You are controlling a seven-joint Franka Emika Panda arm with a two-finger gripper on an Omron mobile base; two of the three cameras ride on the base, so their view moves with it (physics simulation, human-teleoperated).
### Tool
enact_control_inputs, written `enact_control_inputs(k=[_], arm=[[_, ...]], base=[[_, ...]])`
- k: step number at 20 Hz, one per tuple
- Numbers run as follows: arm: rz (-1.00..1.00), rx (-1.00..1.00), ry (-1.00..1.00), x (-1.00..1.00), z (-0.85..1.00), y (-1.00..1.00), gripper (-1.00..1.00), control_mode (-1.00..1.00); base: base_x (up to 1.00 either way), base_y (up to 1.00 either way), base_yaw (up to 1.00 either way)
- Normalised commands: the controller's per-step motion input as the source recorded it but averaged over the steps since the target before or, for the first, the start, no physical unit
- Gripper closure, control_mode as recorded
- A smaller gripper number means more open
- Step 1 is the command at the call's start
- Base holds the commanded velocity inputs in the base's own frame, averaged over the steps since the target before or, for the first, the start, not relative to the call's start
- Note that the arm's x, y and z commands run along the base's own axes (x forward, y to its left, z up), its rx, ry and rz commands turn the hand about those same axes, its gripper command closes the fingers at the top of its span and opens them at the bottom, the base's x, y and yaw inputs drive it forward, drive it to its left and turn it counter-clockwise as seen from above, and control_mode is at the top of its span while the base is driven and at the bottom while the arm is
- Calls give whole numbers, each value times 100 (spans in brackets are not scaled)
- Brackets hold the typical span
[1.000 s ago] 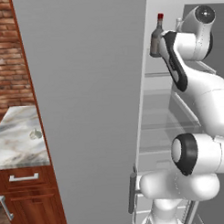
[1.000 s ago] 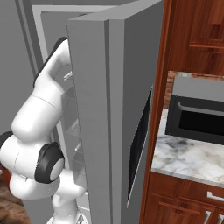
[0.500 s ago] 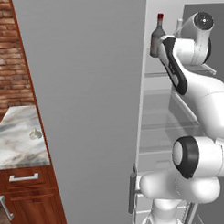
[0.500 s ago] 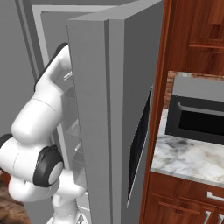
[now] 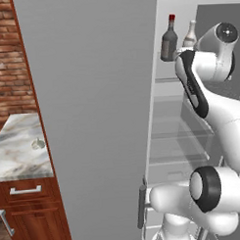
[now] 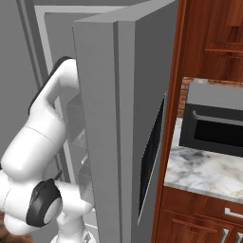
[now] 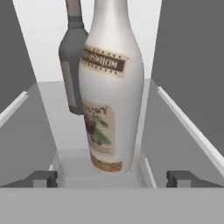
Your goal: Place the liquors on the top shelf of the fridge to keep them out of children's reach, and place the garlic on lower shelves for easy access.
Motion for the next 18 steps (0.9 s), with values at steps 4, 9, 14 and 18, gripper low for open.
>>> enact_control_inputs(k=[4, 9, 14, 18], arm=[[2, -6, 2, -100, -16, 13, -100, -100], [1, -9, 1, -93, -24, 37, -100, -100], [0, -4, 2, -52, -7, 27, -100, -100], [1, 0, 4, -56, 0, 3, -100, -100]], base=[[0, 0, 0], [0, 0, 0], [0, 0, 0], [0, 0, 0]])
